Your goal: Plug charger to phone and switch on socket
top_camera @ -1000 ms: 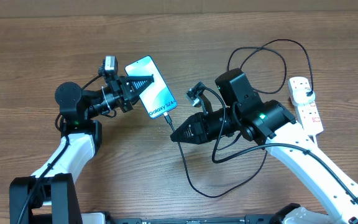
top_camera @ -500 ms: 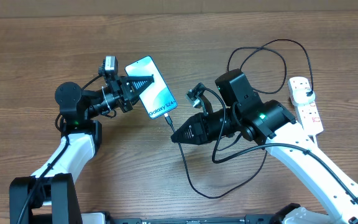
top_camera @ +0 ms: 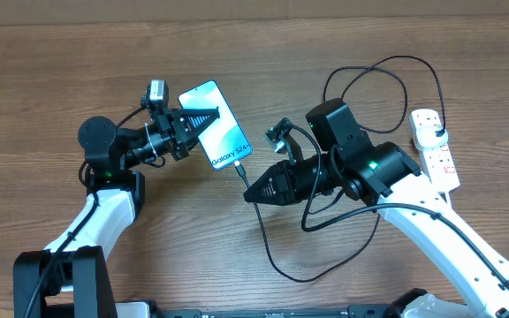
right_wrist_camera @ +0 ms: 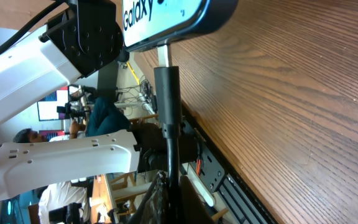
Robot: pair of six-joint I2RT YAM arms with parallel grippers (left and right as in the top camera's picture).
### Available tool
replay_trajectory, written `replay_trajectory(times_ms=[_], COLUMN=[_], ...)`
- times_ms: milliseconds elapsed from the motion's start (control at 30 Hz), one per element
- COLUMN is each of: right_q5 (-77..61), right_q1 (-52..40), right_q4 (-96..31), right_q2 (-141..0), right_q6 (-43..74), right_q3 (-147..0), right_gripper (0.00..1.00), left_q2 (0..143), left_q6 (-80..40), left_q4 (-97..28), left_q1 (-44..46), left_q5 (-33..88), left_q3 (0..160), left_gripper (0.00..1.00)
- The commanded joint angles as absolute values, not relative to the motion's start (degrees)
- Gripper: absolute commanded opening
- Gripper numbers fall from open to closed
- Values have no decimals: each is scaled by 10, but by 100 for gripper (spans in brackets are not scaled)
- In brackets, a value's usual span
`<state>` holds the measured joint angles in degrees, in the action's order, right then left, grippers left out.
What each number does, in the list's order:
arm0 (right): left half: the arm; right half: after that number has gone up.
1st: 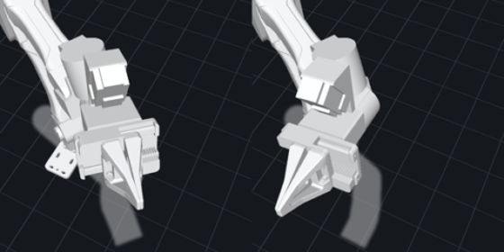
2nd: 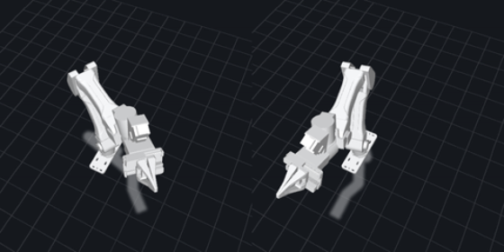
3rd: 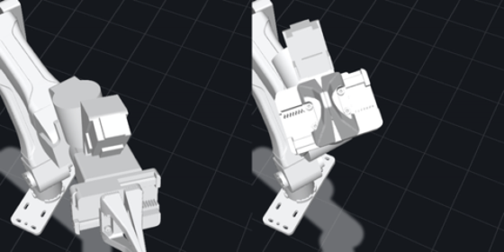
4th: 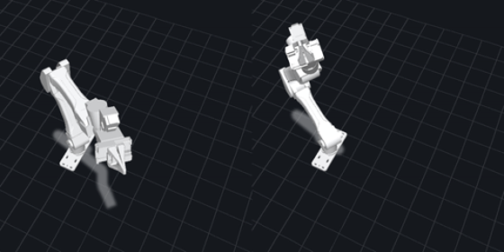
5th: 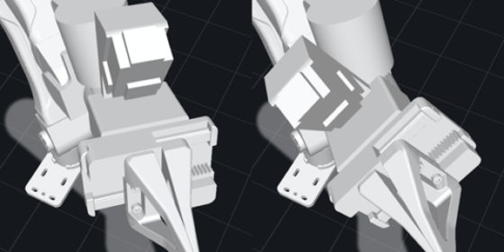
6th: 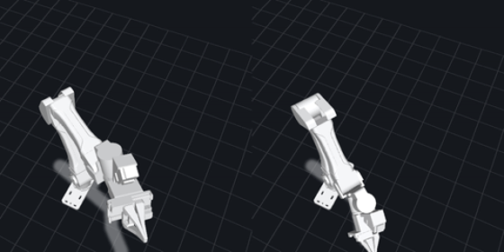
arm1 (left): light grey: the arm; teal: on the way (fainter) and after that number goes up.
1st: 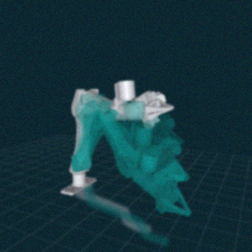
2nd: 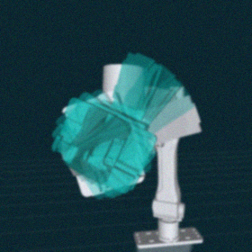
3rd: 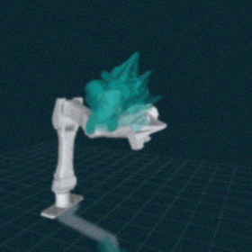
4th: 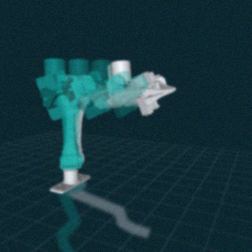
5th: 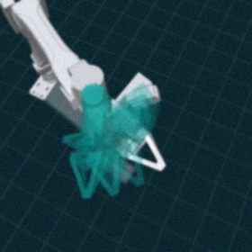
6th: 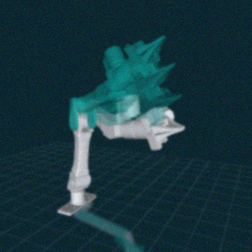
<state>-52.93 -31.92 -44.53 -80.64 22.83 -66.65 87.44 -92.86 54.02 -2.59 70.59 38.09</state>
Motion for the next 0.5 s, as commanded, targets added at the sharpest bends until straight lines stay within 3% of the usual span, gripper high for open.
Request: replay_trajectory(times_ms=[0,467], right_q5=[-526,-526], right_q1=[-322,-322], right_q4=[-442,-431], right_q2=[-806,-808], right_q6=[223,223], right_q3=[-678,-678], right_gripper=[4,4], left_q2=[870,870], left_q6=[-928,-928], left_q4=[547,547], left_q1=[-22,-22], left_q5=[716,714], left_q3=[395,395], left_gripper=[4,4])
